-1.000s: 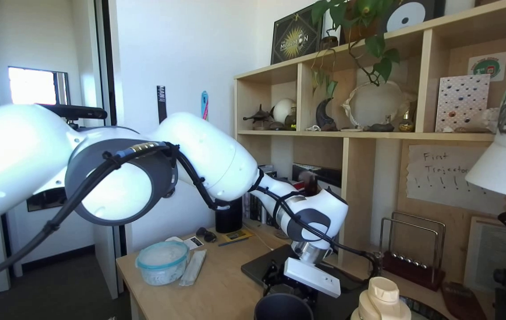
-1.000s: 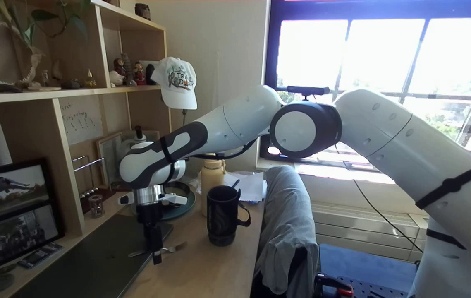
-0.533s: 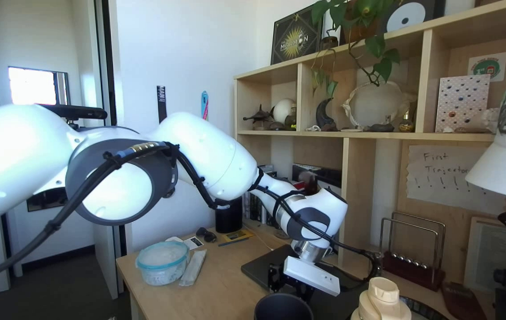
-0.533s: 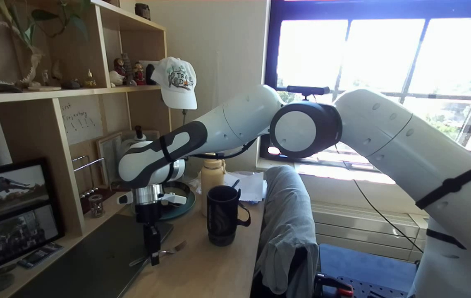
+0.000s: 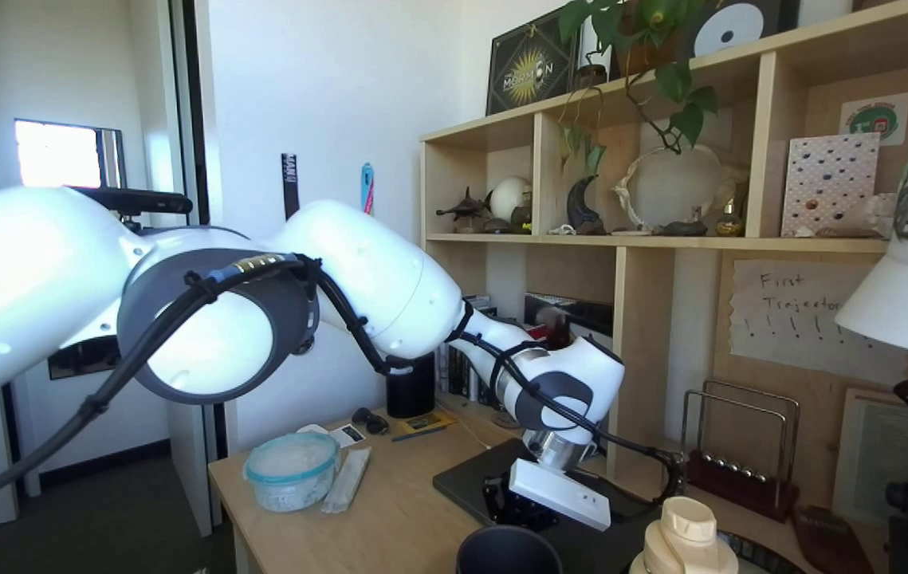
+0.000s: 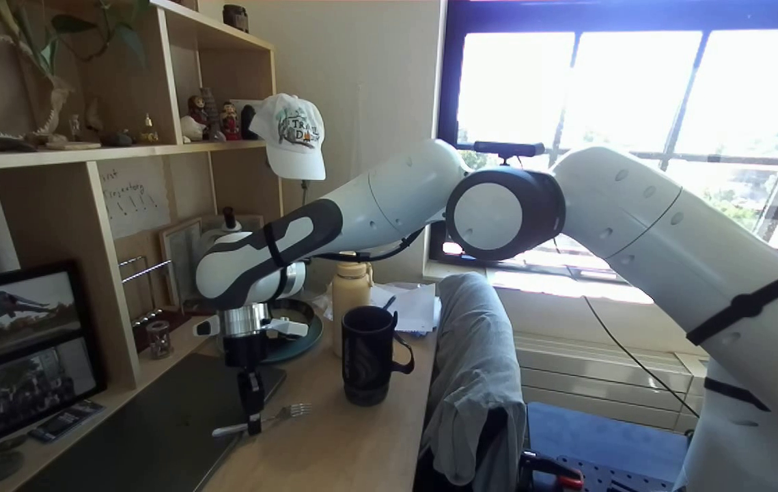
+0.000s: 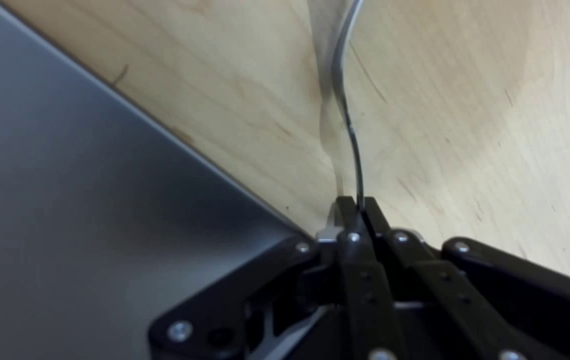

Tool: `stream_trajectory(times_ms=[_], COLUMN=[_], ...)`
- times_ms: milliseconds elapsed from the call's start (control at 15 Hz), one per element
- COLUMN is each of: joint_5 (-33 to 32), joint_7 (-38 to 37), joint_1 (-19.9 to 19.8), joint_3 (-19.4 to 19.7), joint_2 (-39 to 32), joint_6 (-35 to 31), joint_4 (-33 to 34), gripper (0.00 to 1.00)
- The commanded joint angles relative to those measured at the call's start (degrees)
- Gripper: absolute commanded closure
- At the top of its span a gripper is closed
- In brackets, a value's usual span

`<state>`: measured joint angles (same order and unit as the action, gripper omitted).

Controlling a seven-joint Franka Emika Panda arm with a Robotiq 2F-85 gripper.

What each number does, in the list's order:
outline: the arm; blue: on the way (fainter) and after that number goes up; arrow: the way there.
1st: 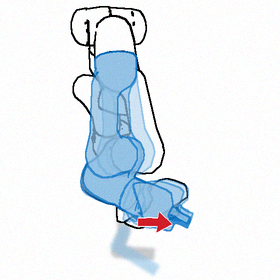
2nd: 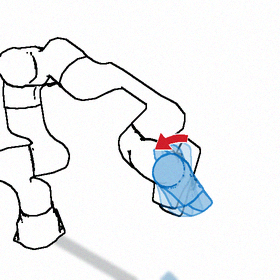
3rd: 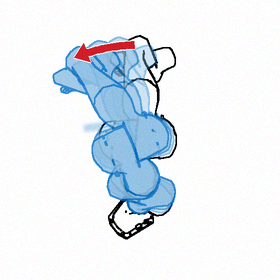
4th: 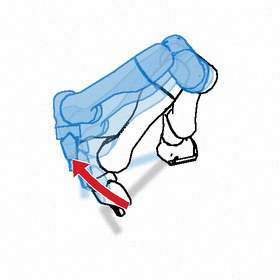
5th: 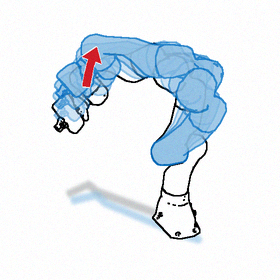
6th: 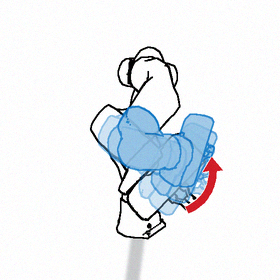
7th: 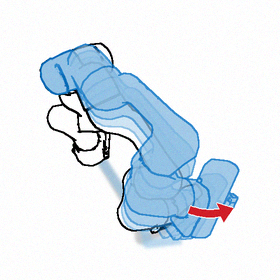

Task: Pick up the fork and put it in the black bowl

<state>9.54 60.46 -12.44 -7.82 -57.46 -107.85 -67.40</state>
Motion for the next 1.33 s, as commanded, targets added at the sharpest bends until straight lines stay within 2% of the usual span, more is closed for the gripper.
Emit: stream_trajectory(times_ms=[0,533,867,1267], joint_5=[0.6,-0.8,-1.7,-5.1], joint_7=[-0.7,-3.1,-6.4,-7.5], joint_1=[0.0,1.3,1.5,1.9], joint_3=[-0.1,1.0,2.5,4.9], joint_2=[1.3,9.6,14.5,16.9], joint_6=[1.2,6.5,11.0,10.7], joint_4=[-0.9,-3.3,-1.2,1.7], gripper=[0.95,0.96,0.95,0.95])
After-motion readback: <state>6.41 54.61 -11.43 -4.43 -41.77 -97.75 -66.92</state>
